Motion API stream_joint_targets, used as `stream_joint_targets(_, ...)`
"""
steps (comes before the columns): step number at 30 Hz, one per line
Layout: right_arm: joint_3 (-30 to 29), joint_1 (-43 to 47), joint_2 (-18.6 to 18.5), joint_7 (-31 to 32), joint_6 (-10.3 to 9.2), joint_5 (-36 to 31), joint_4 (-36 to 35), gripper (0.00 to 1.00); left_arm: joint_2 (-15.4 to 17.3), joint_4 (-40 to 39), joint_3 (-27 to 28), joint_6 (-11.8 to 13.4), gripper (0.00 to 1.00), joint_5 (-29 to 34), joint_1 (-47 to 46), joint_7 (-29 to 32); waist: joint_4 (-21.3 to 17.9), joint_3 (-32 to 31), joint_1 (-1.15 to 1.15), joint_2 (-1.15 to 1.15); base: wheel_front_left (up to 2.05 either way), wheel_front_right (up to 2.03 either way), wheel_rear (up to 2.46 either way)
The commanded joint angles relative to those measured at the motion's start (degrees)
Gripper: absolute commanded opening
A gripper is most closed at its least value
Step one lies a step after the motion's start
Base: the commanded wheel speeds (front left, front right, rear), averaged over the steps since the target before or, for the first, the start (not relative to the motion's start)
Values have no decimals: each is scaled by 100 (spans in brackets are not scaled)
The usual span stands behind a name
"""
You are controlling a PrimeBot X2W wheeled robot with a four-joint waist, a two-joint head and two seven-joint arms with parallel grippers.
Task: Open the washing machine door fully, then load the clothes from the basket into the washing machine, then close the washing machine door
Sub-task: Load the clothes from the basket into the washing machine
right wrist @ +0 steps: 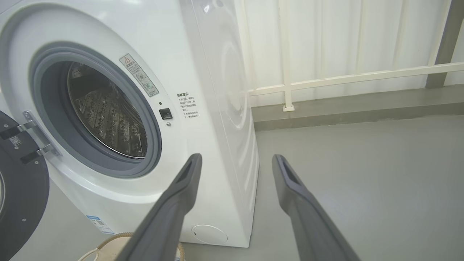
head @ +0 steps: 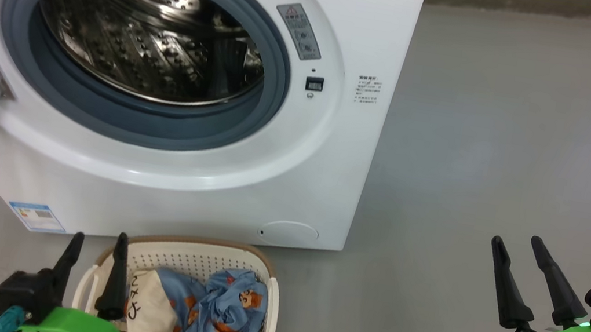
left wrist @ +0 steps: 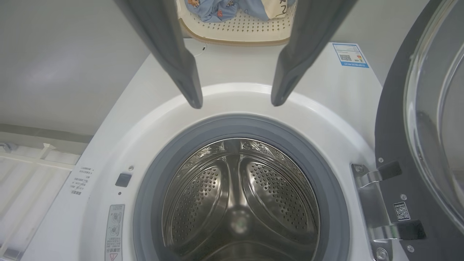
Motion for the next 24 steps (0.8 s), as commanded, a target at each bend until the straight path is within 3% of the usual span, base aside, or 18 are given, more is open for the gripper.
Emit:
stream_joint_targets(1, 44, -140, -136, -52, 26, 24, -164, 100, 84, -81, 153, 51, 100, 30, -297, -14, -48, 233, 0, 0, 0, 0, 0)
stream_joint_targets(13, 78, -481, -309, -52, 26, 79, -296, 100, -95, 481, -184, -32, 100, 167, -872, 154, -167, 1077, 0, 0, 0, 0, 0)
stream_joint_targets(24, 118, -881, -352, -52, 26, 141, -427, 100, -309, 1835, -414, -448, 100, 61, -1710, 346, -334, 1921, 0, 0, 0, 0, 0)
